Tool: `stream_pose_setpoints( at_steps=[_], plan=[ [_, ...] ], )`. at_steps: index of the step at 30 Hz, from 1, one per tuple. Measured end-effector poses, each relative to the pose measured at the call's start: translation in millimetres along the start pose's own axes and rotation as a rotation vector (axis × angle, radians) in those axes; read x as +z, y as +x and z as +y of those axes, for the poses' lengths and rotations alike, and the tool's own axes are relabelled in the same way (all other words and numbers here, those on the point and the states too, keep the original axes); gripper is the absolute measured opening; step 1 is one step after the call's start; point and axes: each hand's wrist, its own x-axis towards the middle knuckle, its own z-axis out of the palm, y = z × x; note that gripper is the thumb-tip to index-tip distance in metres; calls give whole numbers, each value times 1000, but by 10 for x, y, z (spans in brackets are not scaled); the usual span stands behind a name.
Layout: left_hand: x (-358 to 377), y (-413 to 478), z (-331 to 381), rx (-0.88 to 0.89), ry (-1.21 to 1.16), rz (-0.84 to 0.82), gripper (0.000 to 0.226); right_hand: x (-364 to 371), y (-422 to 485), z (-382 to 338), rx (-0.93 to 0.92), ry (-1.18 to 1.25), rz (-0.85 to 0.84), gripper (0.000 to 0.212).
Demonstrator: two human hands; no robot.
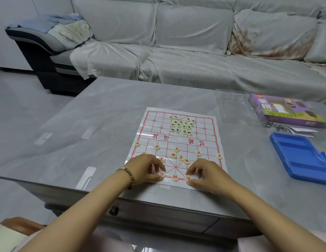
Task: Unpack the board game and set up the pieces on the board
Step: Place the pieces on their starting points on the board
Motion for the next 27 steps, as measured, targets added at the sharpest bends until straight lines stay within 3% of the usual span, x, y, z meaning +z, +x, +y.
stream_pose_setpoints(
  at_steps=[27],
  plan=[
    [-9,21,11,-12,-5,-2,33,-52,-14,-38,-9,7,-53,17]
  ],
)
